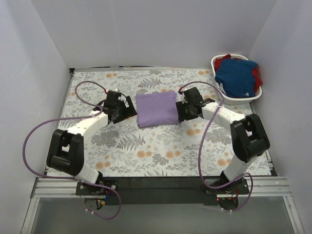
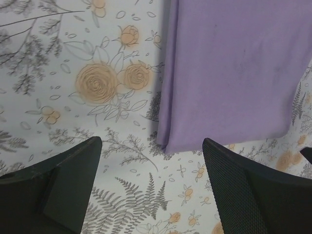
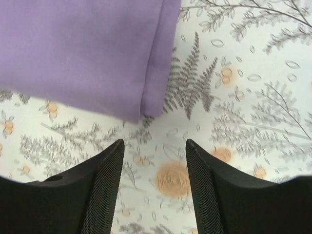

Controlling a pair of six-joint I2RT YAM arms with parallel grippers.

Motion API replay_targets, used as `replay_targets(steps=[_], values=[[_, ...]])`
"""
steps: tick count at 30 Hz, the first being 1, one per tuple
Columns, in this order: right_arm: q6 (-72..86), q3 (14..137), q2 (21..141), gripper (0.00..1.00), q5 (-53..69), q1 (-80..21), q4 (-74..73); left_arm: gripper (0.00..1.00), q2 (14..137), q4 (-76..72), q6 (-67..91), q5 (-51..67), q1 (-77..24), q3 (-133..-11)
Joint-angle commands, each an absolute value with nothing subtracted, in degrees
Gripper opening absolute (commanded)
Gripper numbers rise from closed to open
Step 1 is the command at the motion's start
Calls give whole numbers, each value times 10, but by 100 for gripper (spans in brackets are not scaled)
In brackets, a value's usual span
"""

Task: Fold and stack the t-shirts
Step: Fold the tshirt, then neatly place the folded tshirt to the corner

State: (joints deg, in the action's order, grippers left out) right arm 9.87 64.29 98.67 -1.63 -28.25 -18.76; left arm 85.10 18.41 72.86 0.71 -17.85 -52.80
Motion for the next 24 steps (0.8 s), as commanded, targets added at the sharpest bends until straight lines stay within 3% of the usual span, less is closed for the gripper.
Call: replay_targets(steps=[1,8,12,19,24], values=[[105,616,899,61,-34,-283,-198,83,895,189,734,39,-191,-578],[113,551,792,77,-4,-282,-199,73,1025,228,739,7,-207,-659],[111,523,747,83,12,-282,-199,59,1075,250,734,-21,-210,-708],[106,490,691,83,-18,-282,-200,0,1121,280,736,-46,-215,-758],[93,482,687,83,-29,-282,-199,0,1137,302,729,-69,-192,-784]])
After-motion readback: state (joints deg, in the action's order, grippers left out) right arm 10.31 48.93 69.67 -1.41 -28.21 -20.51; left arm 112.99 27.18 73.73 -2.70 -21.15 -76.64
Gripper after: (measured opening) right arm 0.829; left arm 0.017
